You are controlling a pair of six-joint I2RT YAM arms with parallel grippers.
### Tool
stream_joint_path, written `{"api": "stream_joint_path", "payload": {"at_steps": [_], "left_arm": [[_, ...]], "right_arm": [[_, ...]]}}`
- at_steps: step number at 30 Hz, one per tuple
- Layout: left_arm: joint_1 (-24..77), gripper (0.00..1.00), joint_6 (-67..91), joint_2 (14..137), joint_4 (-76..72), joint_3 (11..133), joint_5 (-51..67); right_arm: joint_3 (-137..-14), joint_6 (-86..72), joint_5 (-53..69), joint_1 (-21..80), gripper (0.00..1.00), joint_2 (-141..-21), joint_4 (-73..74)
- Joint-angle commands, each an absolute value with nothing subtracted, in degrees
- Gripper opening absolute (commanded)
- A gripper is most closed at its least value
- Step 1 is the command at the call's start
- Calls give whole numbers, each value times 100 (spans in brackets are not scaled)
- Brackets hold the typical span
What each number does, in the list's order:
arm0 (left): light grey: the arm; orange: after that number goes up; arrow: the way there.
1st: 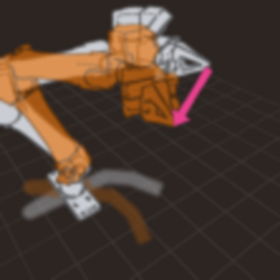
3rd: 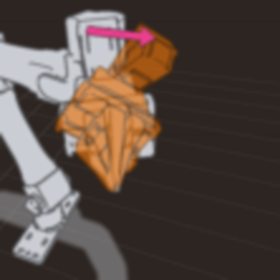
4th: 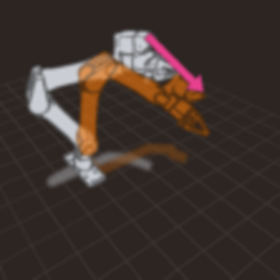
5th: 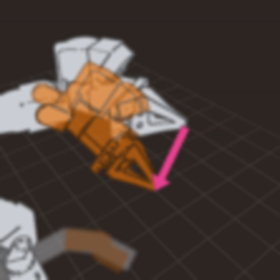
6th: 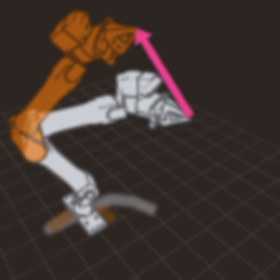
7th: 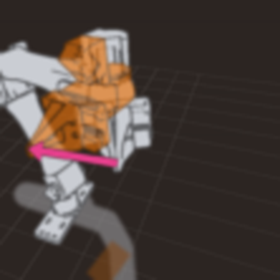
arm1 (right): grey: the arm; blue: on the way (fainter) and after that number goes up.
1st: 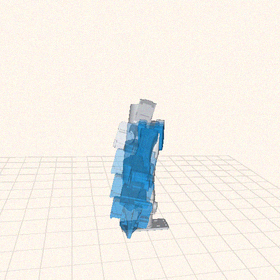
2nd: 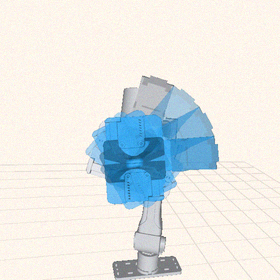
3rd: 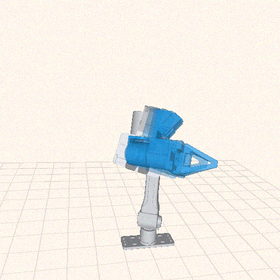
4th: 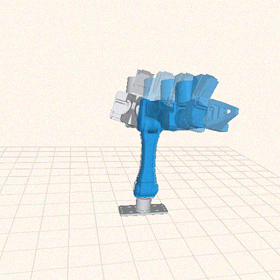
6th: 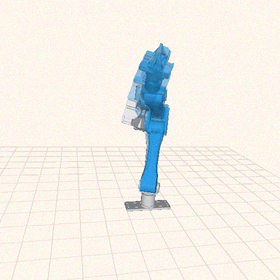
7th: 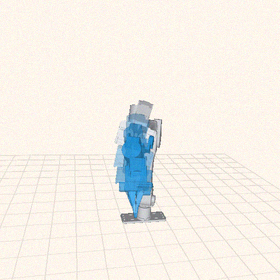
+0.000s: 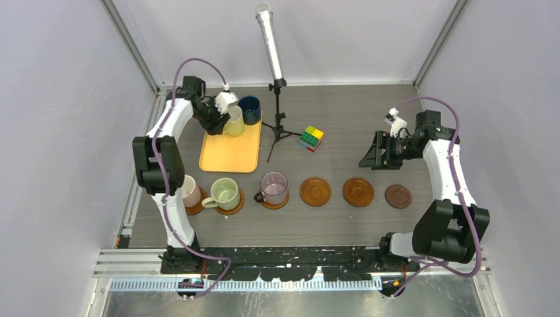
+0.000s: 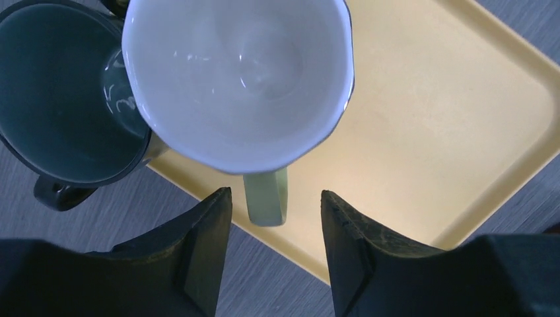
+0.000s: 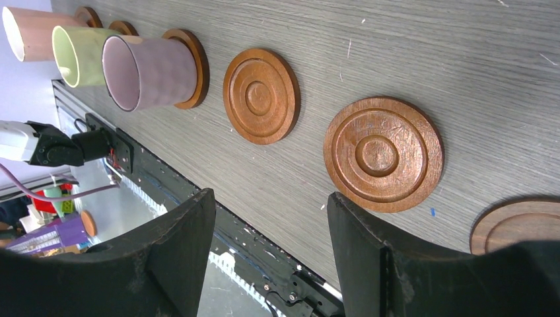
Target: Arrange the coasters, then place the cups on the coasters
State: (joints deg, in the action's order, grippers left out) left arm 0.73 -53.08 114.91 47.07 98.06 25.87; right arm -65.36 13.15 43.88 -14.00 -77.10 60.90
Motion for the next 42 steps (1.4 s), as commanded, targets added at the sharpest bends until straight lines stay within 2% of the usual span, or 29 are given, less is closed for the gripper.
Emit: {"api": "stream_joint_path", "payload": {"at_steps": [1, 5, 11, 14, 18, 20, 35, 42], "left_arm": [[237, 55, -4400, 11661, 4250, 9928, 2288], [258, 53, -4159, 11740, 4126, 9899, 2446], [282, 43, -4114, 11826, 4023, 9802, 2443], [281, 30, -4075, 11772, 3925, 9682, 2485], [286, 7, -3963, 11633, 3896, 9588, 2440], [281, 0, -3890, 11458, 3929, 9498, 2380], [206, 0, -2436, 8935, 4428, 8825, 2386], [1120, 0, -1881, 7702, 5053, 9142, 2325]], "right_arm": [[-6669, 1336, 4508, -1417, 68, -7716, 6092], [-6659, 1336, 4513, -1419, 68, -7725, 6091], [-6664, 1337, 4489, -1419, 67, -7702, 6093], [-6666, 1342, 4477, -1420, 67, -7691, 6091], [-6679, 1336, 4458, -1423, 67, -7661, 6095], [-6673, 1336, 4442, -1432, 67, -7624, 6103], [-6954, 1783, 4897, -2070, 67, -7611, 6702], [-7153, 1723, 4965, -2376, 71, -7651, 6770]]}}
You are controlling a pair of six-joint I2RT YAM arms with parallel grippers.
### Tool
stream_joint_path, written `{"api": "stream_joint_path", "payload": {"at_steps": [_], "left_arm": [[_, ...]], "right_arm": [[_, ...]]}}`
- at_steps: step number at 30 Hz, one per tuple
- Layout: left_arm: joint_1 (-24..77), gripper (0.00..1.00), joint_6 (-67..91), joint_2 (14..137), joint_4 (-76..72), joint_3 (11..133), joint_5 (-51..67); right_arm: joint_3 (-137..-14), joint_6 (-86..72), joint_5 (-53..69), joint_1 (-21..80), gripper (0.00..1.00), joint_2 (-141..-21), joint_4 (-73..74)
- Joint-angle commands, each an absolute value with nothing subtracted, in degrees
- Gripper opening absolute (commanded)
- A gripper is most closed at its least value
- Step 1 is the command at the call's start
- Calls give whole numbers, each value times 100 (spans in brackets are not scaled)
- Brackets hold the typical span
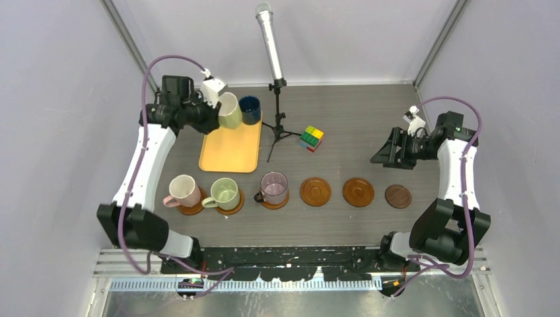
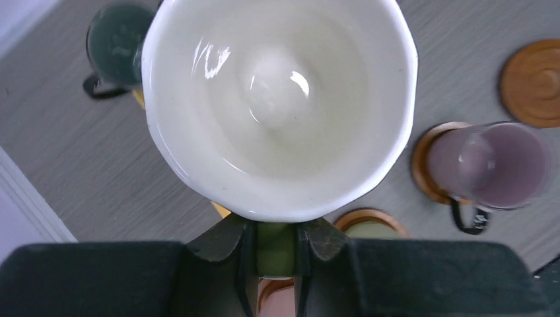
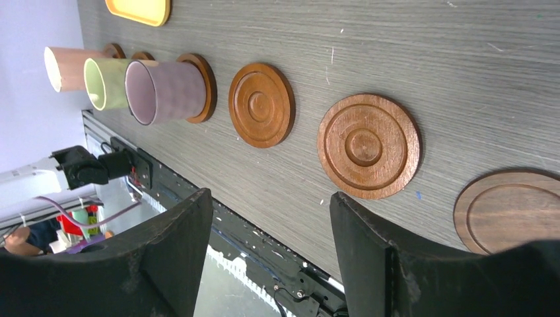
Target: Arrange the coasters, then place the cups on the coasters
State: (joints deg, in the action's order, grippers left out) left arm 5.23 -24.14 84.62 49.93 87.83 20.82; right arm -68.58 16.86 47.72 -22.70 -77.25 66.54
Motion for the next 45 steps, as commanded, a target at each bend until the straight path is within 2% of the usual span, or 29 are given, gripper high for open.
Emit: {"api": "stream_joint_path", "payload": {"at_steps": [1, 5, 10, 14, 21, 30, 45], "left_arm": [[1389, 0, -1803, 7563, 5031, 9156, 2152], [2614, 0, -1424, 7298, 4952, 9313, 1093], [4274, 0, -1034, 7599, 4999, 9687, -166], [4809, 0, -595, 8068, 4819, 9702, -208], [6179, 0, -543, 8811, 4117, 9280, -1089], [6506, 0, -164, 9155, 2909, 8086, -1122], [6222, 0, 81, 9466, 1891, 7541, -203]], "right_arm": [[-7175, 1693, 4968, -2404, 71, -7655, 6768], [-7147, 1553, 4823, -2426, 74, -7590, 6638], [-6918, 1260, 4648, -2426, 77, -7417, 6287], [-6793, 1160, 4541, -2427, 77, -7377, 6140], [-6478, 1055, 4424, -2426, 78, -7345, 5869], [-6429, 974, 4444, -2426, 78, -7385, 5740], [-6385, 1045, 4492, -2430, 77, -7400, 5742]]}}
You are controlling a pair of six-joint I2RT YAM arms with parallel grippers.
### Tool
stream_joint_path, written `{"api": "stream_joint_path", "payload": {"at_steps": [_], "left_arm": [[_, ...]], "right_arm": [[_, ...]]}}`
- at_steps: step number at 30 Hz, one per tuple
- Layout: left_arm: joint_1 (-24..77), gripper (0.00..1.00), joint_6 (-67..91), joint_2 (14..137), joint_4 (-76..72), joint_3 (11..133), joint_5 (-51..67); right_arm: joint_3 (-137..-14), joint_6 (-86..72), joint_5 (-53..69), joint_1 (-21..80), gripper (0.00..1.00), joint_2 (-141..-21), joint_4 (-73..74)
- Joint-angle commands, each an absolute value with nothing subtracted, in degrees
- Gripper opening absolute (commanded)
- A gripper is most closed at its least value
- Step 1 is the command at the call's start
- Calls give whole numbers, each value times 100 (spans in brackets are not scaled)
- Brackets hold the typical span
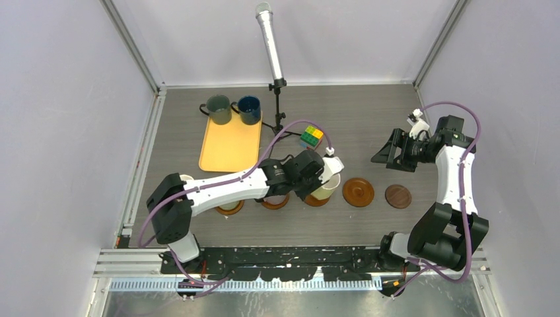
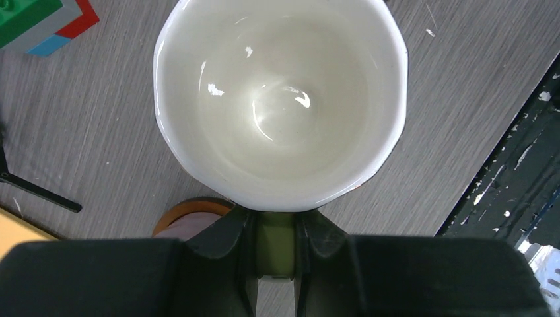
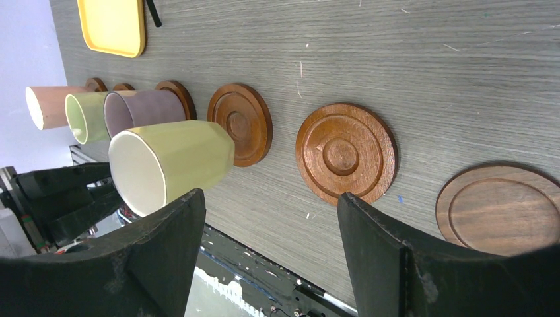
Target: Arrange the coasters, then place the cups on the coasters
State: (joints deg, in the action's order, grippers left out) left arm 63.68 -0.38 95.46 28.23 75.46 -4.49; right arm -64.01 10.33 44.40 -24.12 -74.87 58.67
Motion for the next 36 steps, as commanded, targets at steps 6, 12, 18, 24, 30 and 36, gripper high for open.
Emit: {"api": "stream_joint_path", "payload": {"at_steps": [6, 12, 18, 24, 30, 36], "left_arm": [[6161, 0, -163, 9507, 1590, 7342, -293], [6053, 0, -184, 9536, 1339, 7131, -244], [5970, 0, -127, 9602, 1256, 7074, -142], [5948, 0, -59, 9670, 1232, 7048, -27], [5886, 0, -27, 9686, 1268, 7010, 116], [5834, 6, -26, 9687, 1345, 6998, 114]], "right_arm": [[-6371, 1048, 4524, -2429, 78, -7416, 5739], [-6372, 1048, 4524, -2426, 78, -7409, 5744], [-6359, 1049, 4497, -2433, 78, -7413, 5748], [-6363, 1053, 4488, -2426, 78, -7400, 5755], [-6396, 1124, 4481, -2426, 78, -7410, 5840], [-6403, 1128, 4463, -2426, 78, -7409, 5839]]}}
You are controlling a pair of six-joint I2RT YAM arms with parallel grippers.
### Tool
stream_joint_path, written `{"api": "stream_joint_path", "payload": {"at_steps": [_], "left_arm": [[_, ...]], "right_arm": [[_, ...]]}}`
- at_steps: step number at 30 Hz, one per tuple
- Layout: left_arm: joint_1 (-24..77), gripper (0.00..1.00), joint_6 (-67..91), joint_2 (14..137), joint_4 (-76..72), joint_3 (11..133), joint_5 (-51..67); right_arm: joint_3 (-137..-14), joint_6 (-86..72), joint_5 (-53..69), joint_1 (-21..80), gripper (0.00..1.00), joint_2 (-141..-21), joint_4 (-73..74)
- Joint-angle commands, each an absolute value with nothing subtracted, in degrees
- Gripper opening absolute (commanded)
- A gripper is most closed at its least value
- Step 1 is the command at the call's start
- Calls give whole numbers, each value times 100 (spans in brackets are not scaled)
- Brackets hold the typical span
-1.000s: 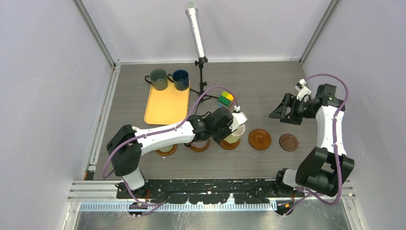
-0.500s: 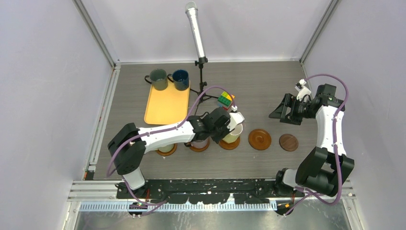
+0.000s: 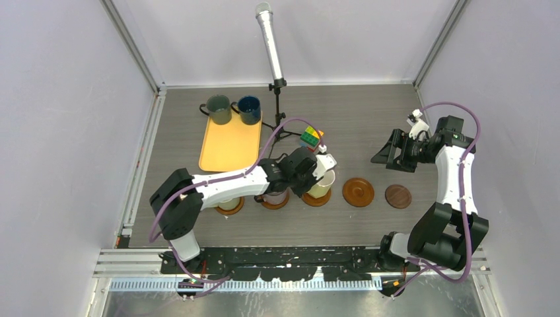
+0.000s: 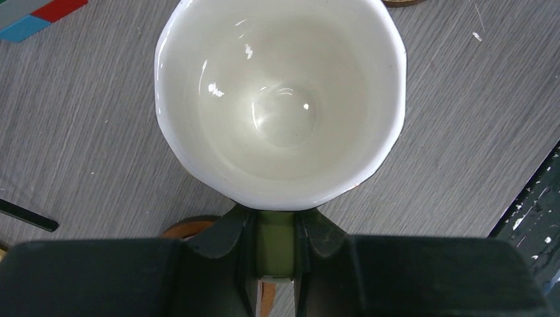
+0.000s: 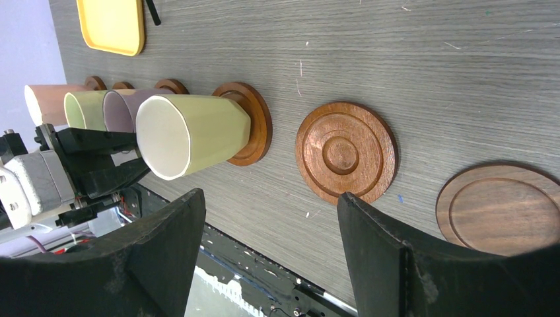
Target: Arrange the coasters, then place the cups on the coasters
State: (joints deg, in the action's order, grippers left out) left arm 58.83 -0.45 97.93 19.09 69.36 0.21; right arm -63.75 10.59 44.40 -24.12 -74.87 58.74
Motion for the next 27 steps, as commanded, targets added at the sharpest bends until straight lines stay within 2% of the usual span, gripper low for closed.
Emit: {"api": "stream_joint_path", "payload": {"at_steps": [1, 11, 27], "left_arm": [[5835, 8, -31, 9686, 1363, 6991, 119], [5830, 23, -26, 9528, 1558, 6856, 107], [5829, 29, -26, 9341, 1753, 6795, 148]], "right_arm": [[-6407, 1127, 4461, -2428, 78, -7405, 5839], [-6398, 1129, 4455, -2428, 78, -7417, 5849], [-6414, 1142, 4484, -2427, 78, -7419, 5871]]}}
